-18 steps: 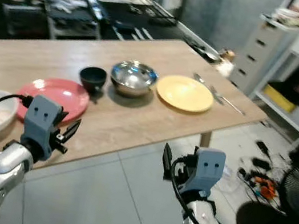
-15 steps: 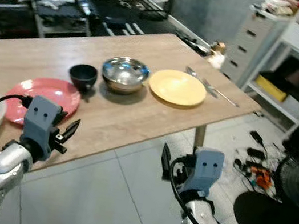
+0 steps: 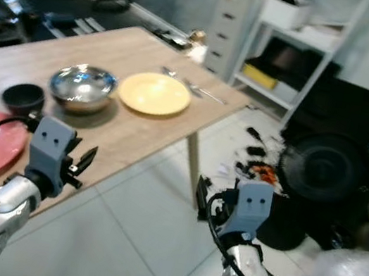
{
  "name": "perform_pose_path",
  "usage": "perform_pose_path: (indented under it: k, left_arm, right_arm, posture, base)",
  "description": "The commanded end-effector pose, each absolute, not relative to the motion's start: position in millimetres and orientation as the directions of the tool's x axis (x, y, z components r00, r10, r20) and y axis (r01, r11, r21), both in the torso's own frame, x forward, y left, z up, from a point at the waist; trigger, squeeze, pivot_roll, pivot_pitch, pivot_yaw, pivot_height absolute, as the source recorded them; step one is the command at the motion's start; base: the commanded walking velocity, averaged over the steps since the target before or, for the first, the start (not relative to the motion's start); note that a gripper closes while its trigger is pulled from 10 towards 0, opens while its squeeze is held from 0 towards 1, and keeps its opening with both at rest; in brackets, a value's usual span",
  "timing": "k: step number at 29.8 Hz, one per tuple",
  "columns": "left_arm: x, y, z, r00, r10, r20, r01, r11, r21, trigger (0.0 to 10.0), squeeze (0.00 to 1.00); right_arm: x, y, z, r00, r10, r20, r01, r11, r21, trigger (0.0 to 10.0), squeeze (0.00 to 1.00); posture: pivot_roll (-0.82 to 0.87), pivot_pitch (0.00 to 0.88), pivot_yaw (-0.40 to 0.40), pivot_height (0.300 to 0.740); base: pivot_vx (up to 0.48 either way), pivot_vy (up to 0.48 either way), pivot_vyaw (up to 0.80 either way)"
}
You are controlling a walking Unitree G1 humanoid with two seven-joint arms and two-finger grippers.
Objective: Setting the table
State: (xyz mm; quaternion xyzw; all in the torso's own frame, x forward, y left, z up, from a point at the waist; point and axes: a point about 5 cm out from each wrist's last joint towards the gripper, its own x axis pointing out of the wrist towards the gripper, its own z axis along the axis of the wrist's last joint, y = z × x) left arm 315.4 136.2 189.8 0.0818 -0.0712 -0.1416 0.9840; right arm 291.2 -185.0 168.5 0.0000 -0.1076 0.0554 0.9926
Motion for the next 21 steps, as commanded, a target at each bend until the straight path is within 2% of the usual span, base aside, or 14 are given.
perform_pose_path:
  k: [1,21]
  left_arm:
    - [313.8,140.0,183.2,0.955,-0.283,0.093,0.262,0.947,0.188,10.0,0.00]
    - [313.7,136.1,181.3,0.948,-0.308,0.084,0.289,0.939,0.189,10.0,0.00]
  right_arm:
    - [289.3,-182.7,163.2,0.974,0.117,0.194,-0.118,0.993,-0.002,10.0,0.00]
    - [289.7,-182.6,163.6,0.974,0.119,0.194,-0.121,0.993,-0.004,10.0,0.00]
  posture:
    - [0.02,0.079,0.093,0.740]
    - [0.02,0.078,0.093,0.740]
  base:
    - [0.000,0.000,-0.80]
    - [0.000,0.000,-0.80]
